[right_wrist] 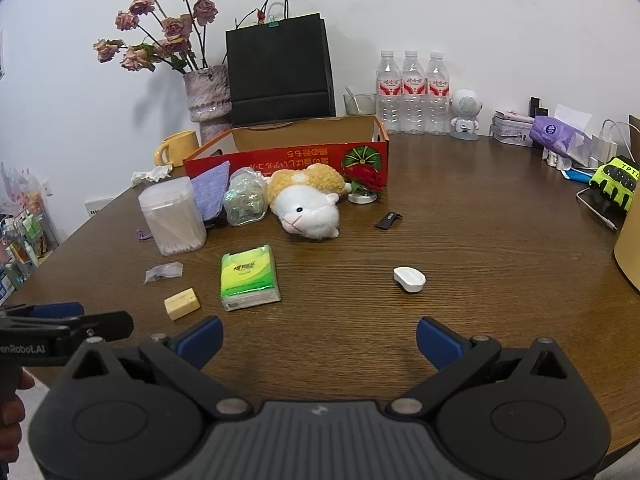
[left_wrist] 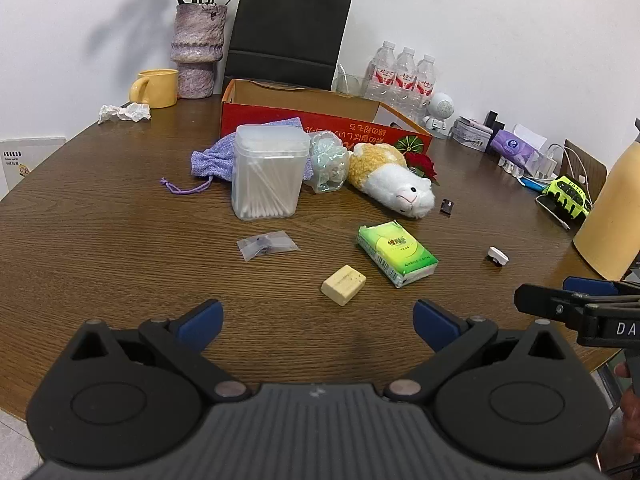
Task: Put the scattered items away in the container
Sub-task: 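Grasp the white computer mouse with the right gripper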
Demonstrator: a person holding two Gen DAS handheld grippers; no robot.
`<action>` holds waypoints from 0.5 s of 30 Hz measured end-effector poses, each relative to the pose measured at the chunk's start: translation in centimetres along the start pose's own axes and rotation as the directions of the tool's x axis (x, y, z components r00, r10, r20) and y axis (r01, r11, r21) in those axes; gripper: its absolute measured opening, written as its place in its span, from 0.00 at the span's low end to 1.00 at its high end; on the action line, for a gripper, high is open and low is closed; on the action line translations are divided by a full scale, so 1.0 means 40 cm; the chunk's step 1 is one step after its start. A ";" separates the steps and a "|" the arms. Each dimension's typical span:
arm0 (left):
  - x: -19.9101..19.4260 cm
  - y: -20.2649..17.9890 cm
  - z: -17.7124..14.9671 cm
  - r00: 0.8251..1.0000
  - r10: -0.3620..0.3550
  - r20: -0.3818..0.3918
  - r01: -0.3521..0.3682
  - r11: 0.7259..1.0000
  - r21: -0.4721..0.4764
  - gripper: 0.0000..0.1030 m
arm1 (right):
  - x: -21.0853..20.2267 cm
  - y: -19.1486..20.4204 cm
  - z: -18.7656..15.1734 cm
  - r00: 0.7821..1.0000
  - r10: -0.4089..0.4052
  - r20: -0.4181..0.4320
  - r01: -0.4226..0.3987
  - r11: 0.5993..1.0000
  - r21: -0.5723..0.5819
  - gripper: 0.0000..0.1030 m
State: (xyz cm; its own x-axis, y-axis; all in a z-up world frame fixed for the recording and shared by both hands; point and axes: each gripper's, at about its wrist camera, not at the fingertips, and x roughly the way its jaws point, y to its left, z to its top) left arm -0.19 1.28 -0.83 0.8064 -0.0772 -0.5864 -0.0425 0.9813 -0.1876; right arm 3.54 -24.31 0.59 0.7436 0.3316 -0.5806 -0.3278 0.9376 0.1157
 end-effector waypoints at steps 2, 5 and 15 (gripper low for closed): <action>0.000 0.000 0.000 1.000 -0.001 0.000 0.001 1.000 0.000 1.00 | 0.000 -0.002 0.000 1.000 -0.001 -0.002 0.001 1.000 0.003 1.00; 0.001 -0.001 -0.003 1.000 0.000 -0.002 0.000 1.000 -0.001 1.00 | 0.001 -0.002 0.000 1.000 0.000 -0.002 0.000 1.000 0.004 1.00; 0.020 -0.004 -0.005 1.000 -0.004 -0.029 0.004 1.000 0.001 1.00 | 0.013 -0.005 -0.006 1.000 0.006 -0.016 -0.006 1.000 0.000 1.00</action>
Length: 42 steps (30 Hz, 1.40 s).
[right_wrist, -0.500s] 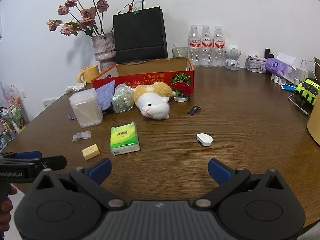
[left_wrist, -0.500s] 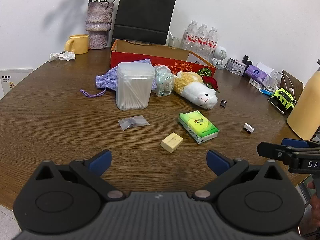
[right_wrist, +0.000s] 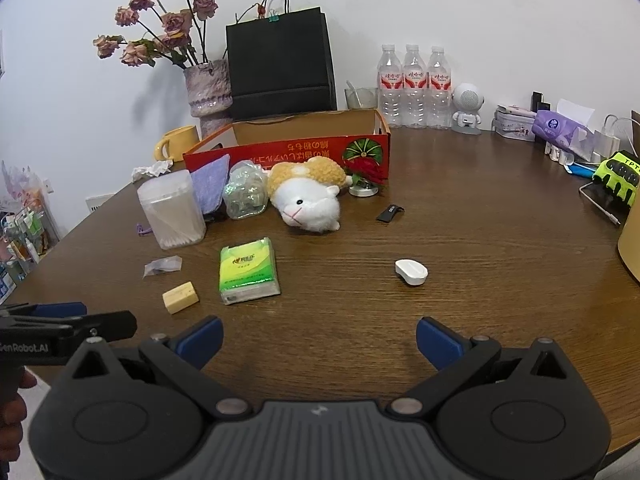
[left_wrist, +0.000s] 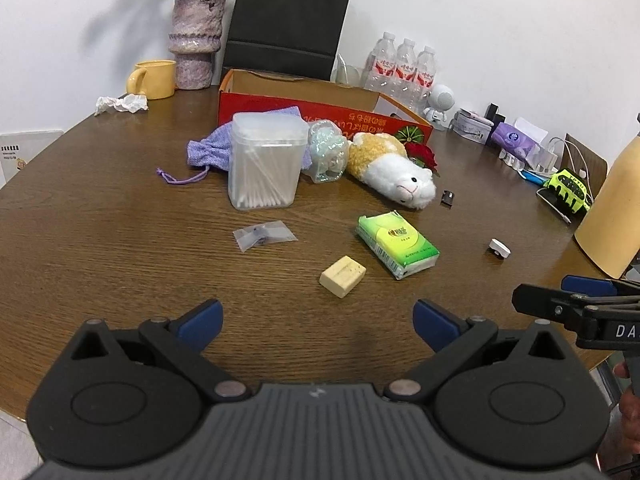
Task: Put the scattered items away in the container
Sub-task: 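Grasp the white computer mouse with the right gripper, then carry the mouse into the cardboard box with the right gripper while the left gripper grasps the beige block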
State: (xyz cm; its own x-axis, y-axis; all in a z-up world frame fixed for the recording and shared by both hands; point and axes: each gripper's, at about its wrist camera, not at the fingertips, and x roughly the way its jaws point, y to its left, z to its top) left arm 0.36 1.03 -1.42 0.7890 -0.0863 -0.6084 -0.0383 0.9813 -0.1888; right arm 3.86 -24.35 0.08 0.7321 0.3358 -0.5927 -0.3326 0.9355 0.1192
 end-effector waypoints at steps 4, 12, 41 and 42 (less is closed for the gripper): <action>0.019 -0.006 0.009 1.000 -0.015 -0.007 0.015 1.000 0.010 1.00 | 0.025 -0.015 -0.004 1.000 -0.007 -0.016 0.007 1.000 0.011 1.00; 0.080 -0.030 0.034 1.000 0.012 0.001 -0.012 0.998 0.069 0.94 | 0.095 -0.059 0.005 0.998 -0.052 -0.028 0.052 0.998 0.025 0.94; 0.134 -0.032 0.048 0.999 -0.046 -0.003 0.046 0.992 0.117 0.21 | 0.204 -0.146 0.072 0.997 -0.076 -0.010 0.076 0.997 -0.011 0.24; 0.132 -0.031 0.049 0.999 -0.047 0.002 0.047 0.992 0.116 0.21 | 0.202 -0.144 0.073 0.997 -0.074 -0.005 0.074 0.997 -0.011 0.24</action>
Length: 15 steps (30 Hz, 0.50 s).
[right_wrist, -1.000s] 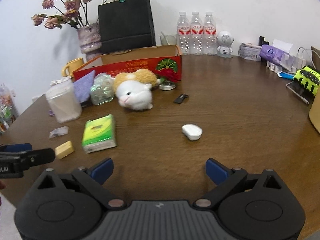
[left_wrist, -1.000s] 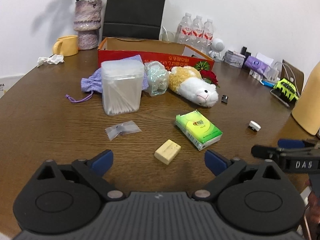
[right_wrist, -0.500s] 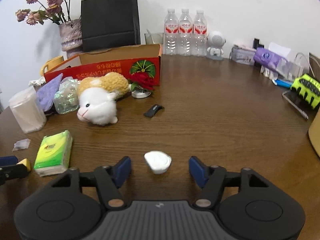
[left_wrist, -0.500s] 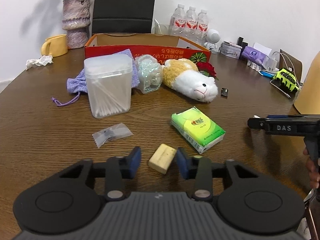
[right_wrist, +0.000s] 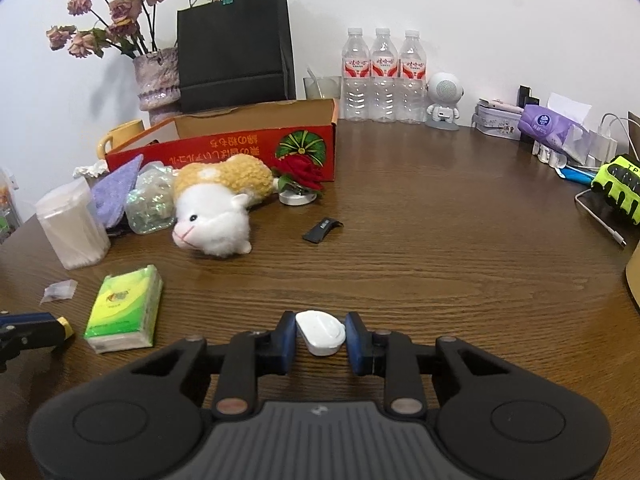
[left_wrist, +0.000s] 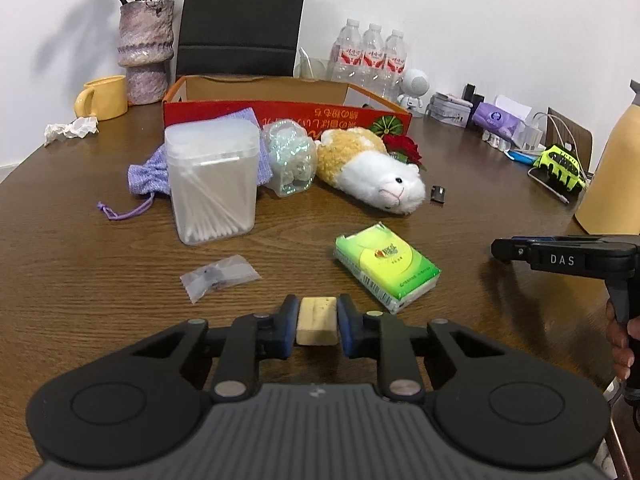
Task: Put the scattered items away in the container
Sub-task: 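Carry the mouse into the cardboard box with the right gripper while the left gripper grasps the beige block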
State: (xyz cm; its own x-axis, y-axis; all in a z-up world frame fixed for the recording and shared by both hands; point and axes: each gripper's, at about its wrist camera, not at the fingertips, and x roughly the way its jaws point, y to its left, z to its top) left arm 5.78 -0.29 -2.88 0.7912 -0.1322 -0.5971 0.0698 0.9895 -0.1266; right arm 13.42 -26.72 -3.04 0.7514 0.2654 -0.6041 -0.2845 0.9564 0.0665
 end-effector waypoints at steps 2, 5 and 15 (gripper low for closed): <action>-0.004 0.005 0.004 1.000 -0.002 0.012 0.002 1.000 -0.004 0.21 | -0.005 0.003 0.004 1.000 0.006 0.010 -0.006 1.000 -0.002 0.24; -0.012 0.014 0.014 0.999 -0.010 0.030 0.011 1.000 -0.013 0.21 | -0.015 0.011 0.016 0.999 0.016 0.028 -0.015 1.000 -0.006 0.24; -0.072 0.082 0.206 0.970 -0.033 0.239 0.051 0.996 -0.068 0.21 | -0.036 0.053 0.173 0.982 0.110 0.152 -0.106 0.994 -0.036 0.24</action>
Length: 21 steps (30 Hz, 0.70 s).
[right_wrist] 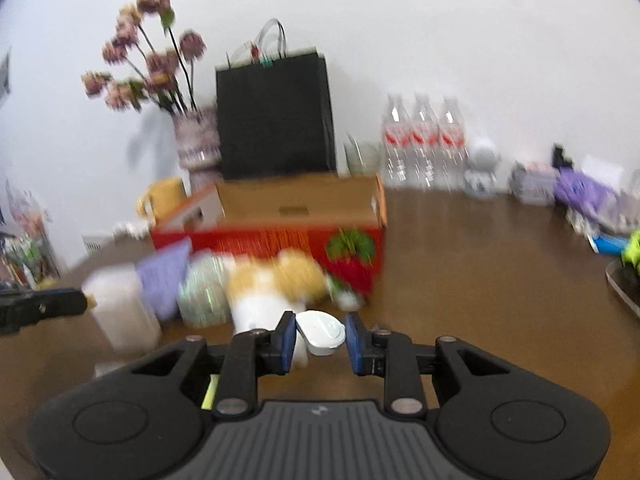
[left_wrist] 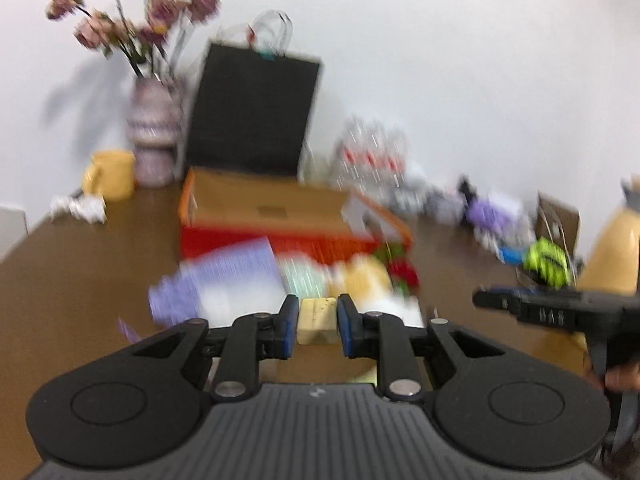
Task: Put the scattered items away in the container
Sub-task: 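Carry the mouse into the cardboard box with the right gripper while the left gripper grasps the beige block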
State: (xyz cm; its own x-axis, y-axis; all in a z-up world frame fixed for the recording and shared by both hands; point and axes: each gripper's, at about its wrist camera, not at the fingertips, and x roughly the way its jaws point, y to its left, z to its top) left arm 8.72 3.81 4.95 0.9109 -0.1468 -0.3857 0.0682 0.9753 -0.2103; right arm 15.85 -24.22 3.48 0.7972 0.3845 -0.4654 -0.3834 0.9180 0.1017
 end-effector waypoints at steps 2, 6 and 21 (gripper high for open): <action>0.026 0.019 0.058 0.999 0.012 0.045 -0.012 1.000 -0.016 0.21 | 0.022 0.010 0.055 0.999 0.013 0.042 -0.013 1.000 -0.004 0.24; 0.118 0.059 0.154 0.998 0.019 0.064 -0.015 0.998 -0.063 0.21 | 0.106 0.032 0.158 0.995 0.028 0.094 -0.029 1.000 0.007 0.24; 0.460 0.238 0.218 0.998 0.019 -0.055 -0.029 0.980 -0.196 0.21 | 0.533 0.068 0.228 0.998 -0.025 -0.055 0.026 0.999 0.025 0.24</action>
State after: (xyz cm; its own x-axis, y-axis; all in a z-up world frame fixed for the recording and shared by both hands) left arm 29.69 11.84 3.67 0.8882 -0.1376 -0.4383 -0.0394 0.9278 -0.3711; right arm 36.08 -12.65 1.87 0.7796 0.3560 -0.5154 -0.3509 0.9298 0.1115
